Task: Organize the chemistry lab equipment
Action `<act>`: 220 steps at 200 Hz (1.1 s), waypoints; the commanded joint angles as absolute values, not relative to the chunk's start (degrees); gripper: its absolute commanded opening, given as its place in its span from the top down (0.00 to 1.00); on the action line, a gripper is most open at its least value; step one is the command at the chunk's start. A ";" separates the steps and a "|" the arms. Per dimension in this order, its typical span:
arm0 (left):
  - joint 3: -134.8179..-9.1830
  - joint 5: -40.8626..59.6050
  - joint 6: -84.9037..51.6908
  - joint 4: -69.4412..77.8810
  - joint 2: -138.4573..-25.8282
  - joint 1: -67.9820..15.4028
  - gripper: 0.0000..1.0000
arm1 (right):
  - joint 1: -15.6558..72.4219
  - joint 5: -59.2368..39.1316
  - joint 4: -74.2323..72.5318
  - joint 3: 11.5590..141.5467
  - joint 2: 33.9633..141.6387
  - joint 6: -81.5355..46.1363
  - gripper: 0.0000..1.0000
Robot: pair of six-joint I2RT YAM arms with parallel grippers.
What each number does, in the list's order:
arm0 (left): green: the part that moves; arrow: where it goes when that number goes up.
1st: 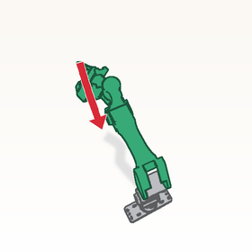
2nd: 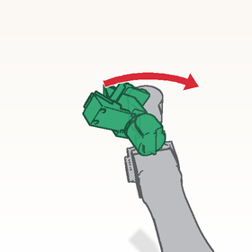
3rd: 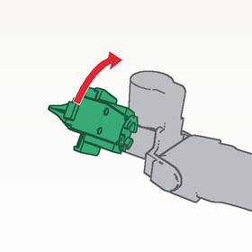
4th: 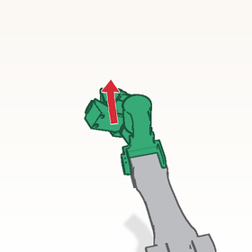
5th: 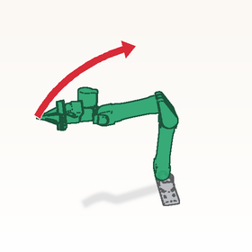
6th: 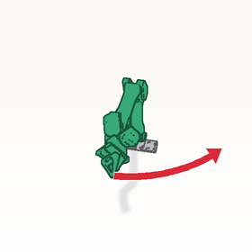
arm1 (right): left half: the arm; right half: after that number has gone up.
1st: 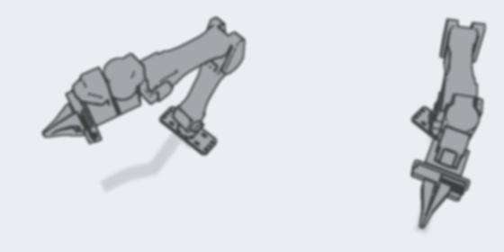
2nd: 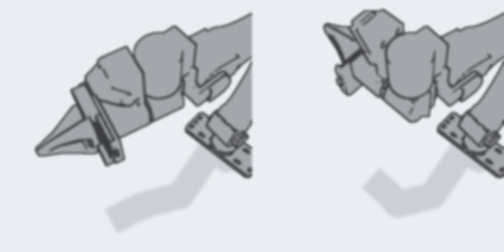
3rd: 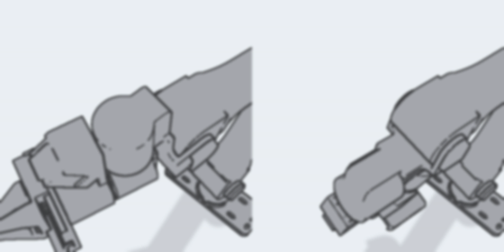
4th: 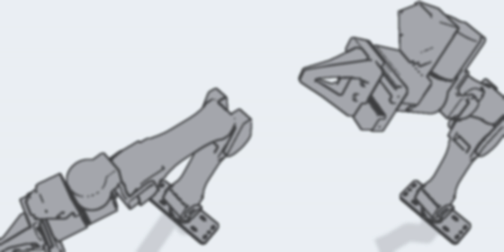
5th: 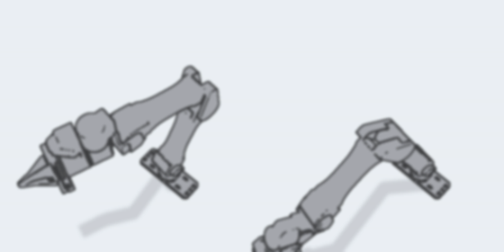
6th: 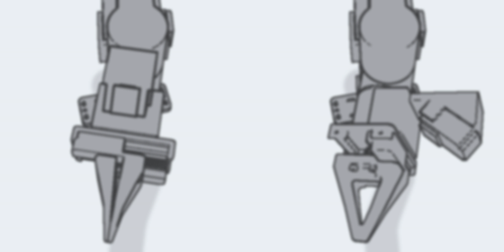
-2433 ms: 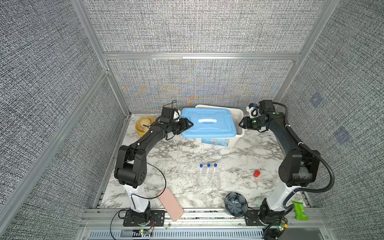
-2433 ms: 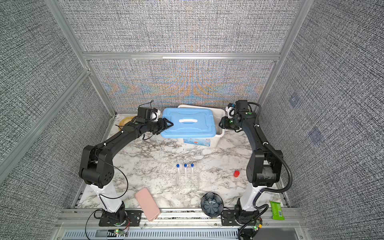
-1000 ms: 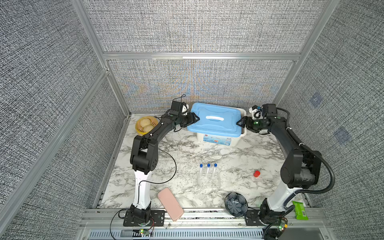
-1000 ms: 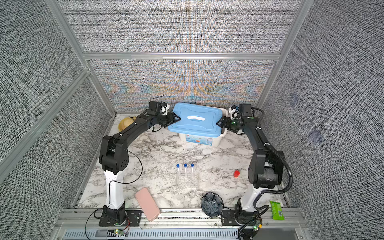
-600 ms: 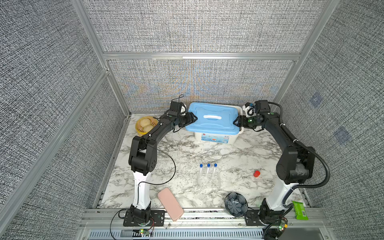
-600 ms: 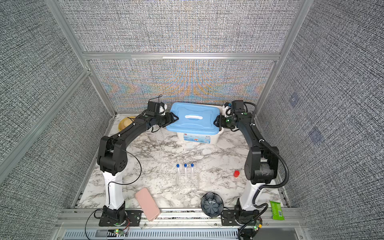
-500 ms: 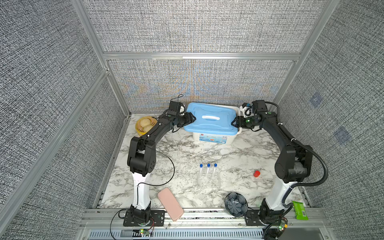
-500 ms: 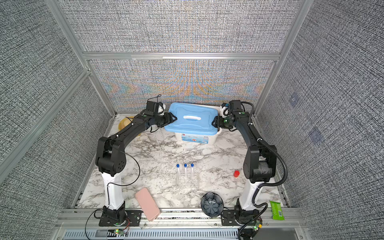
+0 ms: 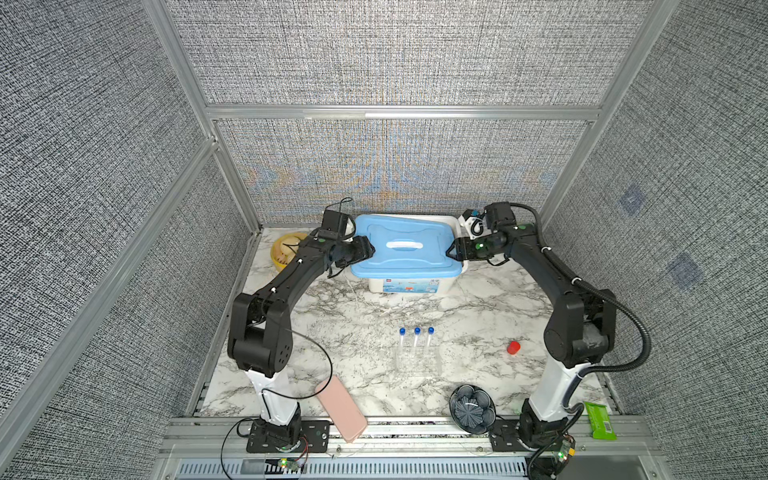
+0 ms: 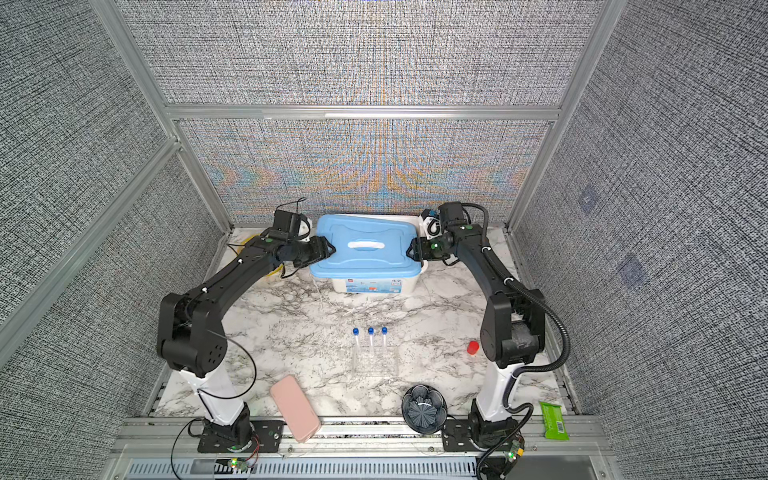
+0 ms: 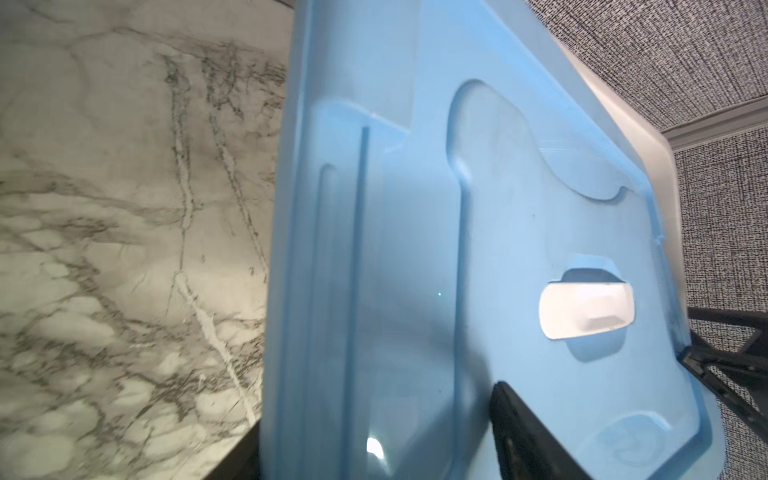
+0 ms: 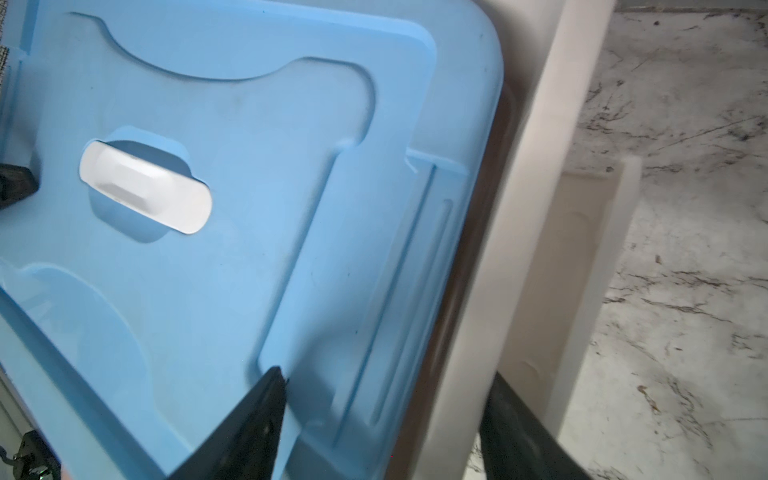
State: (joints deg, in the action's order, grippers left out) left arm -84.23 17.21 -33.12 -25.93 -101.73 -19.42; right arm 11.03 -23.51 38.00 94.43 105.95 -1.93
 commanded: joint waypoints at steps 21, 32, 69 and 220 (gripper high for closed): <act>-76.78 24.57 -31.10 -22.61 -93.49 -19.95 0.28 | 15.75 -39.64 34.72 92.06 104.11 -0.35 0.33; -75.97 22.56 -30.82 -25.11 -91.66 -19.73 0.27 | 16.75 -39.63 34.31 91.88 103.92 -0.57 0.33; -75.50 14.32 -29.21 -33.69 -88.41 -18.95 0.24 | 18.94 -37.51 34.44 92.65 103.97 -1.39 0.32; -77.17 2.32 -29.99 -42.20 -89.55 -17.69 0.17 | 23.32 -16.95 38.32 94.41 101.92 1.15 0.27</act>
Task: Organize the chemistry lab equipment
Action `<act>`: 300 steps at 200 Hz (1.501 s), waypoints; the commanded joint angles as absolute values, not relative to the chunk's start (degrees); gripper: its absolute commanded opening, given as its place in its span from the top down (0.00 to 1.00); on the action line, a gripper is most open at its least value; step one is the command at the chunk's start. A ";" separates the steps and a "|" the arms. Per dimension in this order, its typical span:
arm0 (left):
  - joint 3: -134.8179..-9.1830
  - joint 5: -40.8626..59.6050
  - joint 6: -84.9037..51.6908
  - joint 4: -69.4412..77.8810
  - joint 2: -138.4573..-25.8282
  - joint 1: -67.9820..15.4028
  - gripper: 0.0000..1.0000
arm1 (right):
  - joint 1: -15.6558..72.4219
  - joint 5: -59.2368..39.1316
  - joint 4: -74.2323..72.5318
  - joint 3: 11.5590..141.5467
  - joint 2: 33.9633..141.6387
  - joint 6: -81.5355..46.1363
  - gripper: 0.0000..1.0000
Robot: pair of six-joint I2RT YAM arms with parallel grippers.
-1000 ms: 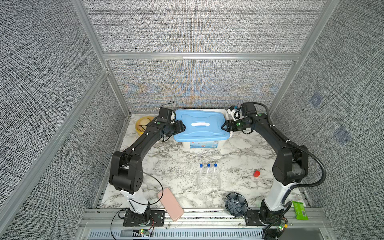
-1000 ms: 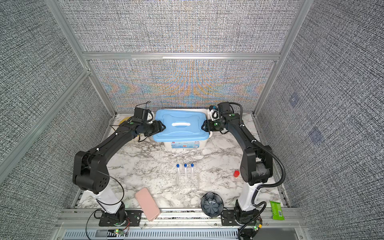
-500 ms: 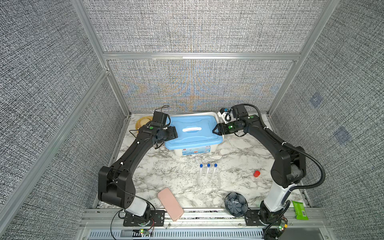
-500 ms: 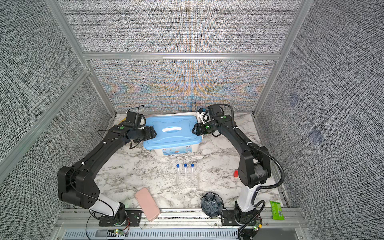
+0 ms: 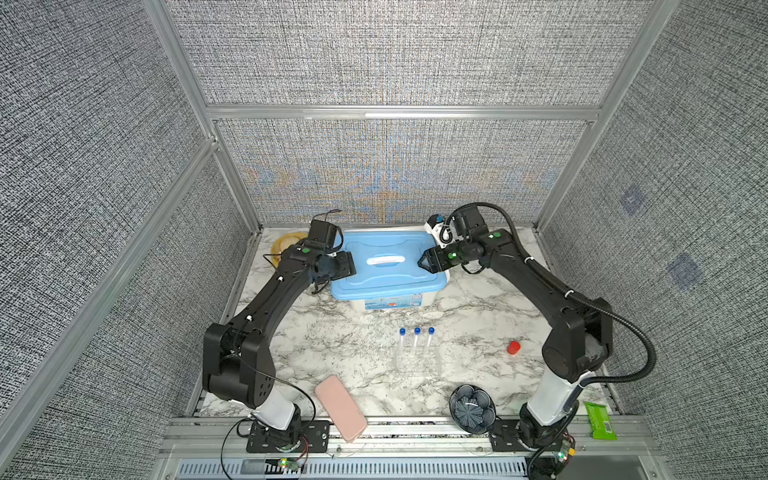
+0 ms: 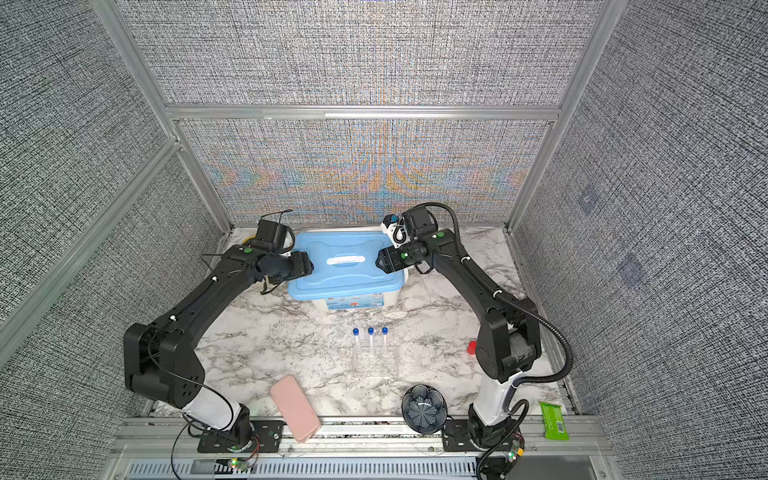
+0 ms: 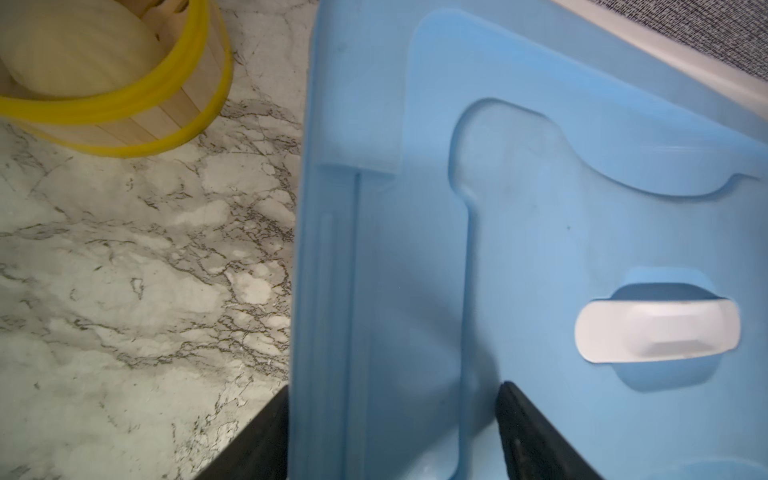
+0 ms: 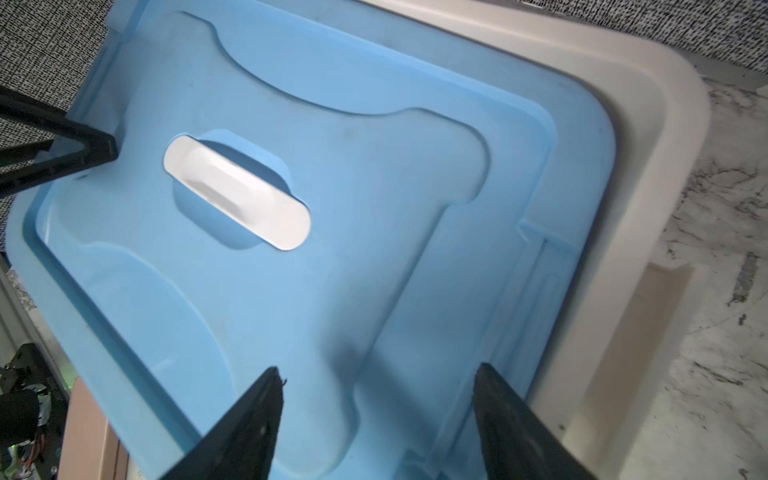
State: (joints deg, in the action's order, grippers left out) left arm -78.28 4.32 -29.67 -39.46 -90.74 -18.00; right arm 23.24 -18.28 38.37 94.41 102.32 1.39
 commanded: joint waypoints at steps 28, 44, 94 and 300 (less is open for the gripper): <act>-76.22 1.14 -30.85 -41.84 -87.57 -16.72 0.01 | 23.41 -15.83 38.32 94.42 101.08 0.73 0.26; -75.61 1.64 -31.00 -41.06 -87.01 -16.19 0.03 | 23.43 -15.40 38.88 94.39 101.01 0.04 0.27; -73.23 3.92 -32.42 -39.58 -86.06 -15.38 0.19 | 23.68 -13.26 40.70 93.73 101.14 -3.36 0.27; -73.43 20.06 -36.63 -27.28 -90.72 -15.23 0.48 | 21.13 -20.04 30.85 89.48 97.90 -9.77 0.29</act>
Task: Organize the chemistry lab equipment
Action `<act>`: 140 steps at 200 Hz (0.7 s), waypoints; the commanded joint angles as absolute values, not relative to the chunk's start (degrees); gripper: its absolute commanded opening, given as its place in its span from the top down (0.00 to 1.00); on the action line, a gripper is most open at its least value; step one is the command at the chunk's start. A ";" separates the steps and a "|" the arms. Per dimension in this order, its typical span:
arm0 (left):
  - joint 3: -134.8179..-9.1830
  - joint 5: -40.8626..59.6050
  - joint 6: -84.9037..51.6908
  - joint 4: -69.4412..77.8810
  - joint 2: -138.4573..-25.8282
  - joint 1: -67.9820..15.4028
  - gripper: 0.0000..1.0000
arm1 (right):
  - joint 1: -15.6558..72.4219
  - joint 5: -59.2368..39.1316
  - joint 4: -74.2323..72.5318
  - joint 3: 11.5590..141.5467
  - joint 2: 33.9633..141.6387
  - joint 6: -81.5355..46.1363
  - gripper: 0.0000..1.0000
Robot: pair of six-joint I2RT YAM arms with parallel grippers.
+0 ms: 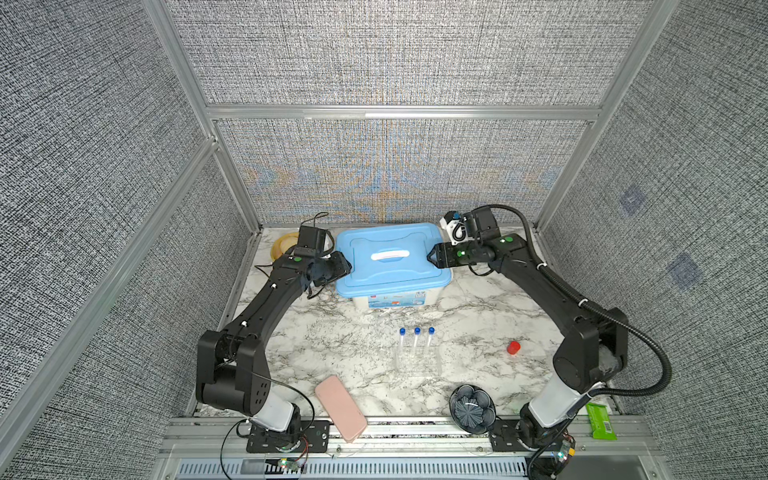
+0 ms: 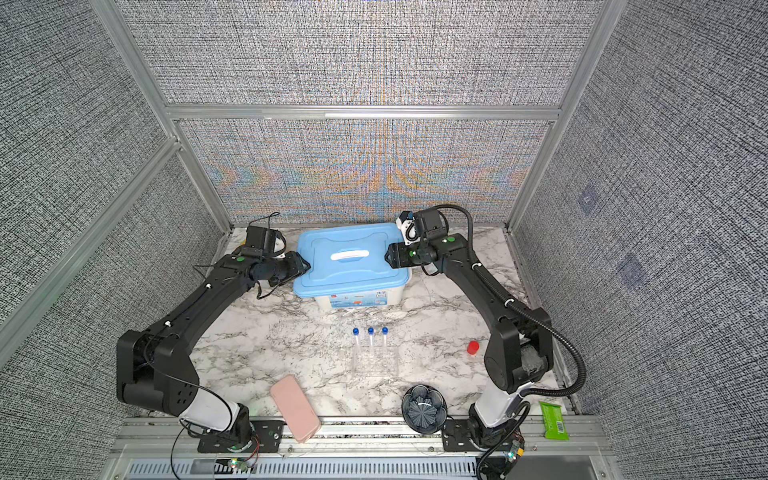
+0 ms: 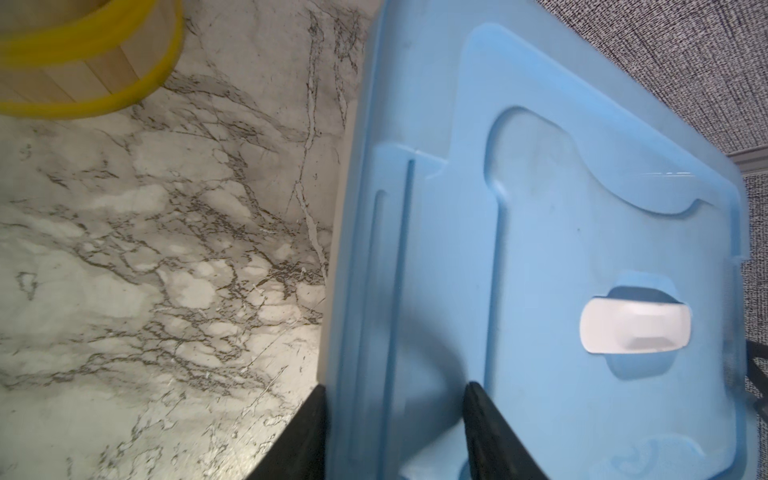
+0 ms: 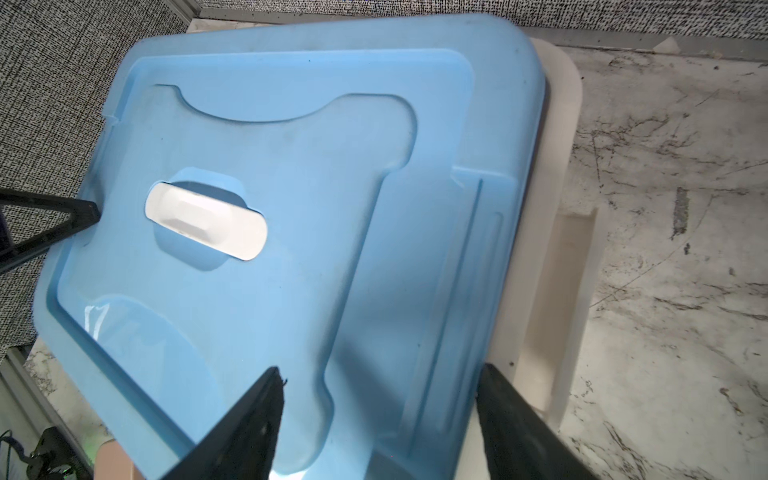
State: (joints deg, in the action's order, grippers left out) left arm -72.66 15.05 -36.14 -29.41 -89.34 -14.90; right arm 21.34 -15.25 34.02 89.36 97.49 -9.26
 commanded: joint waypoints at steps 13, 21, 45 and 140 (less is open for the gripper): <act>-74.04 19.67 -36.72 -27.78 -91.24 -15.27 0.48 | 20.85 -19.71 30.85 89.53 98.01 -9.69 0.29; -74.33 19.68 -36.81 -27.98 -91.23 -15.21 0.48 | 20.74 -19.22 30.85 89.49 97.92 -9.57 0.29; -75.44 18.79 -36.96 -29.94 -90.42 -15.28 0.48 | 20.44 -18.89 30.81 89.41 97.58 -9.21 0.30; -79.37 20.69 -35.82 -28.74 -92.72 -15.74 0.48 | 19.36 -19.25 29.27 89.46 96.96 -9.11 0.30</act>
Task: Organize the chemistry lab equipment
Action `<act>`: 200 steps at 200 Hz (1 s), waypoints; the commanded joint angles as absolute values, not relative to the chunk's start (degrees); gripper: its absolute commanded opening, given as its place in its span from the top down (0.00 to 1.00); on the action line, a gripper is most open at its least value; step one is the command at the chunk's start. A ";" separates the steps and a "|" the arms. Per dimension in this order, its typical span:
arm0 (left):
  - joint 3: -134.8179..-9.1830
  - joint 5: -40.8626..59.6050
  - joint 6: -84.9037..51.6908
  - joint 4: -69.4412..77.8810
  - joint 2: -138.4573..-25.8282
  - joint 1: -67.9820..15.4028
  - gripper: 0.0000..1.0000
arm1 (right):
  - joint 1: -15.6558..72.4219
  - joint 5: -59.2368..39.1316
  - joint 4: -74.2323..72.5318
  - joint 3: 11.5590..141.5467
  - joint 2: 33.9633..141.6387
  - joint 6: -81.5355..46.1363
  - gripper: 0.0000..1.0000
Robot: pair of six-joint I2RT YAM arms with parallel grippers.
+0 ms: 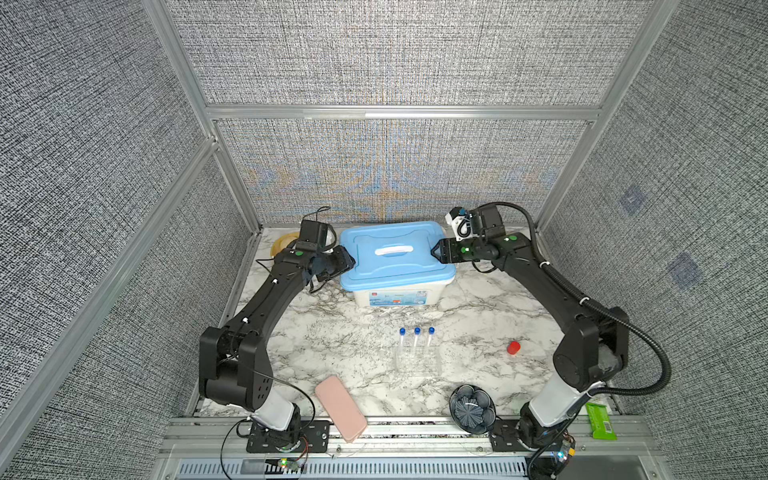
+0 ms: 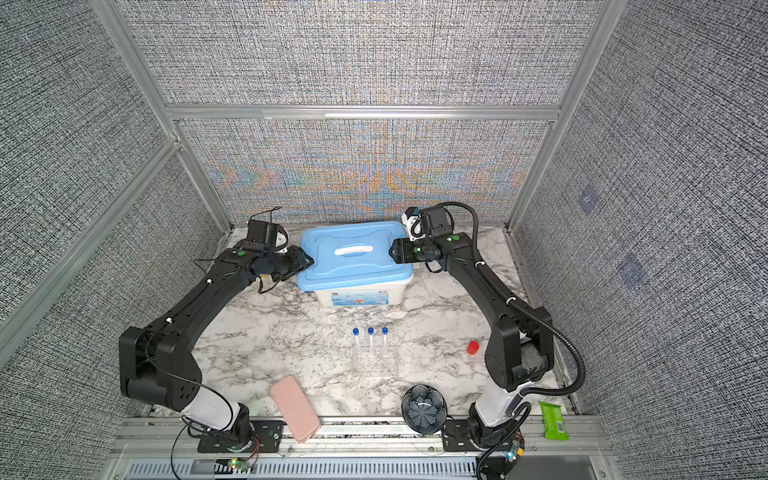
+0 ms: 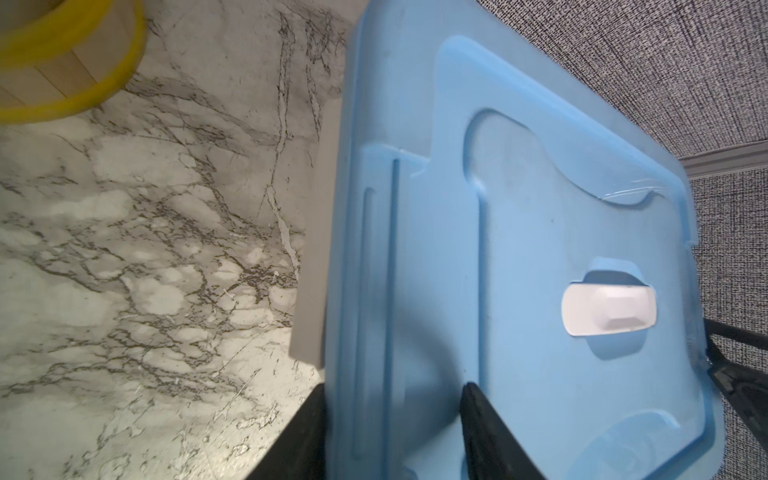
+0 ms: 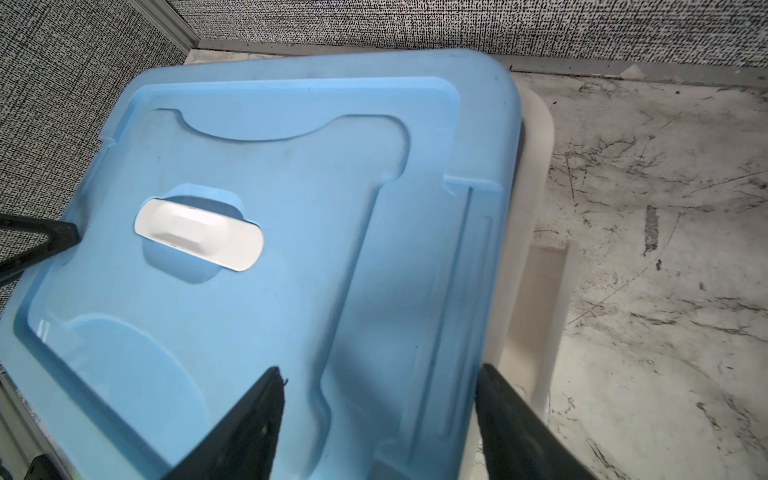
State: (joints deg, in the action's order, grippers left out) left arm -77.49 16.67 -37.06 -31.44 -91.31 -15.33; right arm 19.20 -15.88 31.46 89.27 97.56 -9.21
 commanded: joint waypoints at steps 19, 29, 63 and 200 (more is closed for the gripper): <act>-80.33 20.32 -35.29 -27.79 -93.80 -15.93 0.48 | 19.33 -18.71 29.03 88.96 96.43 -8.46 0.30; -81.06 20.01 -34.72 -27.71 -94.67 -15.99 0.48 | 19.08 -18.17 28.71 88.69 96.26 -8.27 0.30; -83.84 19.34 -33.31 -30.12 -98.12 -16.00 0.48 | 18.33 -18.16 28.12 87.40 95.89 -8.17 0.30; -86.02 10.76 -29.21 -37.54 -96.26 -15.95 0.28 | 17.94 -10.20 31.98 86.58 95.03 -5.30 0.29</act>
State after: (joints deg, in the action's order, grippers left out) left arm -84.95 14.24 -30.81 -35.09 -97.84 -16.10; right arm 18.04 -13.39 30.59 85.67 95.68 -6.57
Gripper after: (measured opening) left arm 0.679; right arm 0.706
